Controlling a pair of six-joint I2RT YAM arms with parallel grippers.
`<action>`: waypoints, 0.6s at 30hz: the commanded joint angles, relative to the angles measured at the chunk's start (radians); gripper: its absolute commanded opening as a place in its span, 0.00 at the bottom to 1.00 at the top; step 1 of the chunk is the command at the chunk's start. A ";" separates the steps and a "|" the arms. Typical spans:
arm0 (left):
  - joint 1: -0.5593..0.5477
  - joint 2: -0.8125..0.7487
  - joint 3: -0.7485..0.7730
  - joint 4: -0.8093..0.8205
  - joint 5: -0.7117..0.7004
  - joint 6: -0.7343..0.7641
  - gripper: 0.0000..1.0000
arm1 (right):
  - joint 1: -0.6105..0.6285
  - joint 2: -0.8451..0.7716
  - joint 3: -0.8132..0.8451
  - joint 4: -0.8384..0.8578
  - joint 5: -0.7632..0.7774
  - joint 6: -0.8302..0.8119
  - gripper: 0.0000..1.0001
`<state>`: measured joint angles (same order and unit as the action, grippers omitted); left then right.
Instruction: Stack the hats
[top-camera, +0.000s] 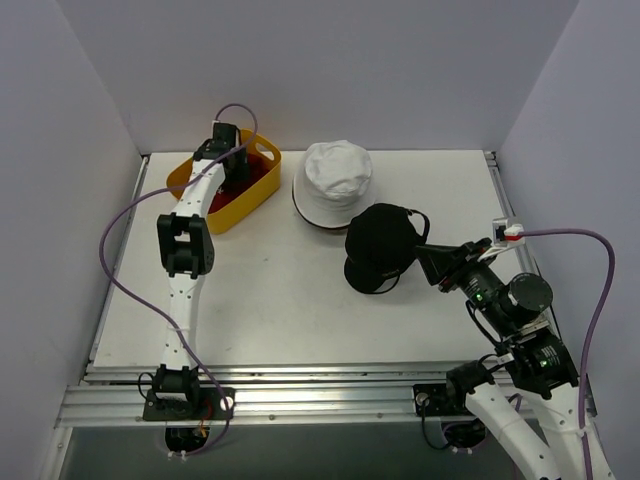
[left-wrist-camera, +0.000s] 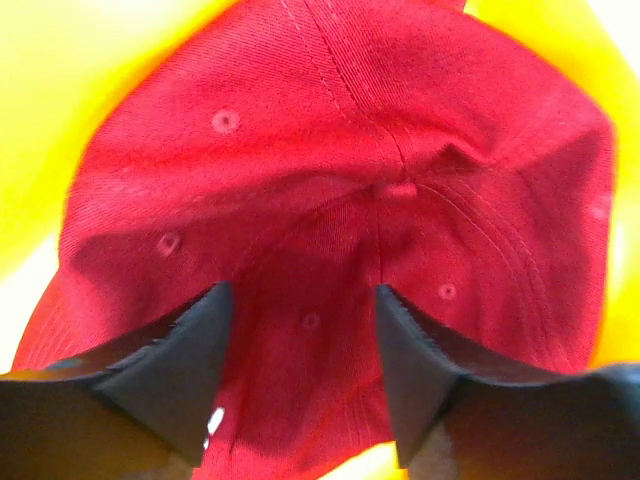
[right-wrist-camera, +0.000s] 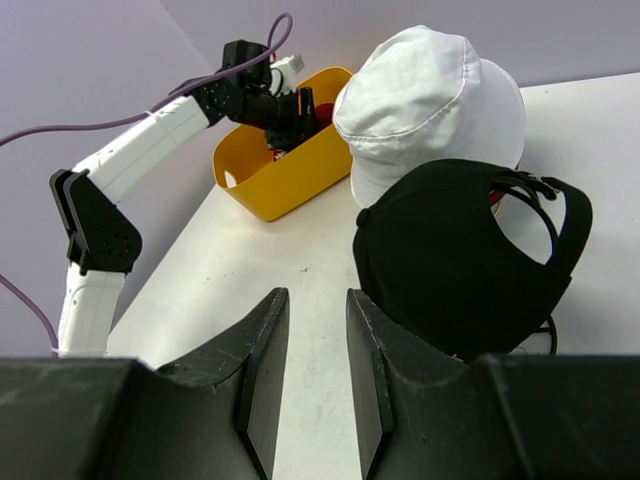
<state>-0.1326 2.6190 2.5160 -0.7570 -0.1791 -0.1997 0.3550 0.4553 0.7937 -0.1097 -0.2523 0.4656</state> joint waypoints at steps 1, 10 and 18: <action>0.007 0.041 0.058 0.022 0.010 -0.003 0.62 | 0.007 -0.009 0.004 0.038 -0.024 -0.019 0.26; 0.014 -0.065 -0.118 0.163 0.075 -0.026 0.03 | 0.009 -0.021 0.004 0.030 -0.012 -0.024 0.26; 0.010 -0.347 -0.234 0.297 0.139 -0.043 0.02 | 0.009 -0.026 0.007 0.025 -0.002 -0.027 0.26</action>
<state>-0.1272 2.4660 2.2459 -0.5735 -0.0769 -0.2291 0.3550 0.4397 0.7937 -0.1169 -0.2516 0.4583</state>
